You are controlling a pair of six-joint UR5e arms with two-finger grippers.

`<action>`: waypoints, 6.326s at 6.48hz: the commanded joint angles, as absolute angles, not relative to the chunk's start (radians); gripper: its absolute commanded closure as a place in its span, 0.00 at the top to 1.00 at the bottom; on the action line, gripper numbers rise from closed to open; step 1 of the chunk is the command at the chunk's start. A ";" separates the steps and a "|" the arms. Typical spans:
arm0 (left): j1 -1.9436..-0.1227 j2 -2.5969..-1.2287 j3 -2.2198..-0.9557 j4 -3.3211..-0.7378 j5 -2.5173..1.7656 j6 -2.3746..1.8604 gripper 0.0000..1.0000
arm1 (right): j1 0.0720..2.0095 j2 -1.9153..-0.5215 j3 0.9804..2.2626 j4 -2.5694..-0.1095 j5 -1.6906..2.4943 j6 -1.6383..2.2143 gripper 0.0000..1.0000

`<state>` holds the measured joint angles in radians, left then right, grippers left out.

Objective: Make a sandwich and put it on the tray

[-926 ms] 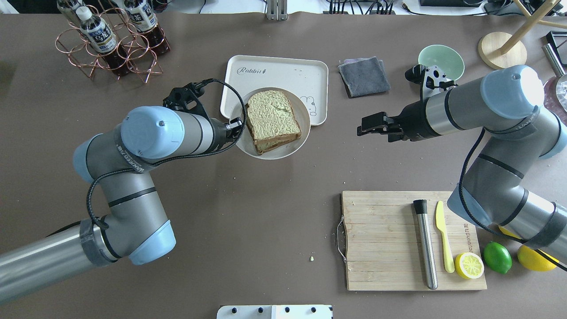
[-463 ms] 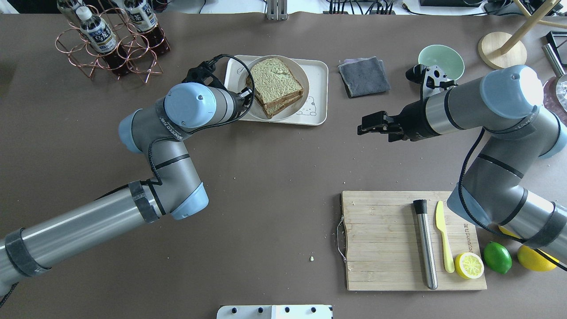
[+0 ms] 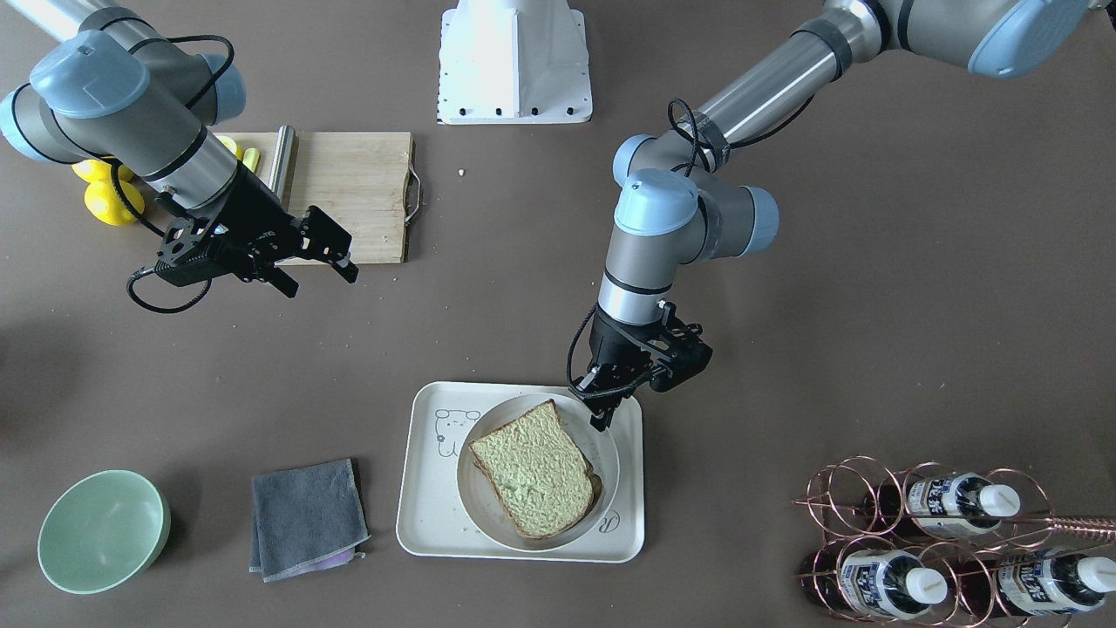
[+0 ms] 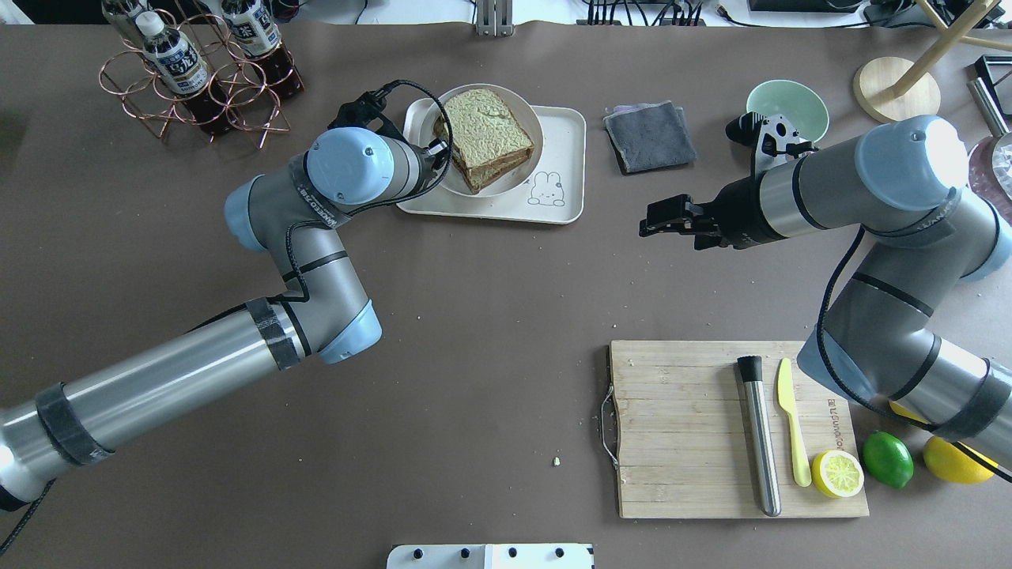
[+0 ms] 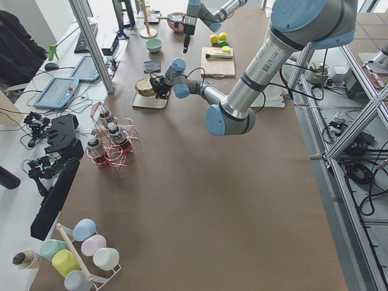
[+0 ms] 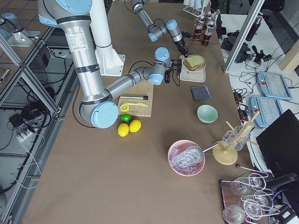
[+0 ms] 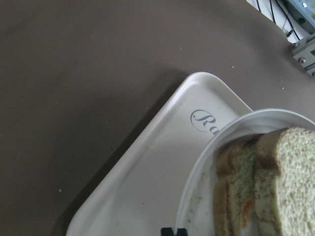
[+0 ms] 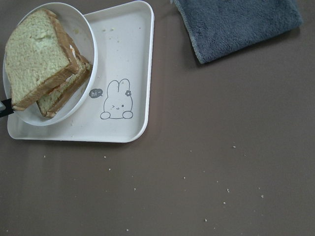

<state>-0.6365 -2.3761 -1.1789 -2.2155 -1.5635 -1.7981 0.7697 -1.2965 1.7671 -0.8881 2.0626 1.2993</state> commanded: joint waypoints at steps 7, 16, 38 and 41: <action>-0.711 -2.268 -1.265 -2.304 -1.648 -1.628 0.96 | 0.778 -1.278 1.766 -0.890 2.051 1.301 1.00; -0.719 -1.898 -1.808 -2.074 -1.623 -1.443 0.97 | 1.088 -1.591 1.797 -0.916 2.085 0.903 1.00; -1.657 -1.545 -1.704 -1.634 -2.430 0.025 0.97 | 1.540 -1.592 1.672 -1.569 2.410 -0.077 1.00; -1.657 -1.545 -1.703 -1.653 -2.428 0.025 0.97 | 1.540 -1.592 1.672 -1.569 2.410 -0.077 1.00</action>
